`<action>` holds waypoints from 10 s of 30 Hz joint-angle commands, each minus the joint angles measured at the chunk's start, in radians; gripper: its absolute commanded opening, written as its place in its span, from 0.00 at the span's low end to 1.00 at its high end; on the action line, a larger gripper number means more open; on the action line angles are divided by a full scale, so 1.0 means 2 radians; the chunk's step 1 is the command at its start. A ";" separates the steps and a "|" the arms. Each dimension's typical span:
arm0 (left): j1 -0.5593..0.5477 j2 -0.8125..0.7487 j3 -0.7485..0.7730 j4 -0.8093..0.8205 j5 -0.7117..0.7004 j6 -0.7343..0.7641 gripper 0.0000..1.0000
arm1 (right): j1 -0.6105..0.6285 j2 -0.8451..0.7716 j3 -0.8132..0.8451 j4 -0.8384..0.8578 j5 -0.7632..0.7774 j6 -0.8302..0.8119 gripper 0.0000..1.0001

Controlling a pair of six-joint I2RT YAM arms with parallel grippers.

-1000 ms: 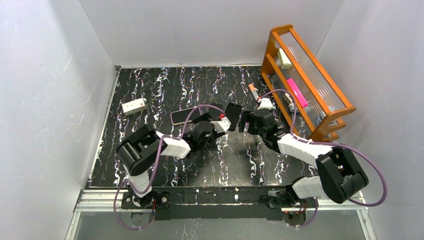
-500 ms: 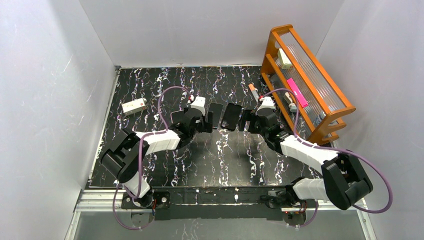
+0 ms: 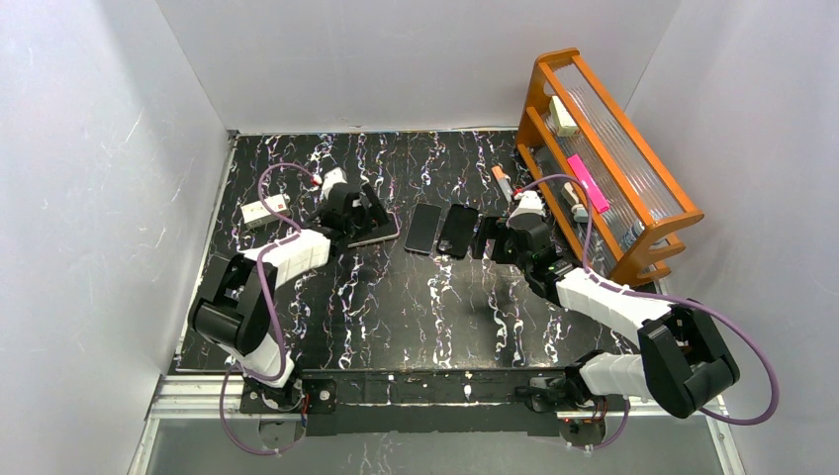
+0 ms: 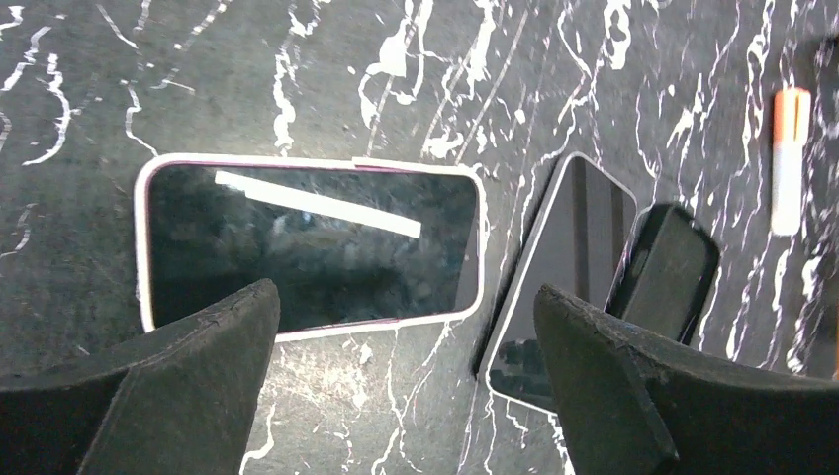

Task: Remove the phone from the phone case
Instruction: Move the phone to the center of the board, then pick up the phone at the center of the board, then remove the phone case from the phone.

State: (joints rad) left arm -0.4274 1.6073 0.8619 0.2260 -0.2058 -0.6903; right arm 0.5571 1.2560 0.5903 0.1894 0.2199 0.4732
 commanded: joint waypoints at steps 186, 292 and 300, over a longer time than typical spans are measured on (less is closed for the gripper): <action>-0.064 -0.207 -0.117 -0.081 0.112 -0.097 0.45 | 0.143 0.226 0.031 0.324 -0.314 0.167 0.01; -0.093 -0.181 -0.232 0.511 0.188 -0.404 0.00 | 0.109 0.035 -0.093 0.568 -0.371 0.097 0.04; -0.092 -0.174 -0.224 0.490 0.195 -0.405 0.00 | 0.109 0.007 -0.060 0.430 -0.397 -0.031 0.07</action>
State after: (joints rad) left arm -0.6044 1.2537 0.4007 1.2522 0.1947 -1.4509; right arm 0.7677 1.3010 0.4179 1.2053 -0.5121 0.7582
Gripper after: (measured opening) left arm 0.159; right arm 0.243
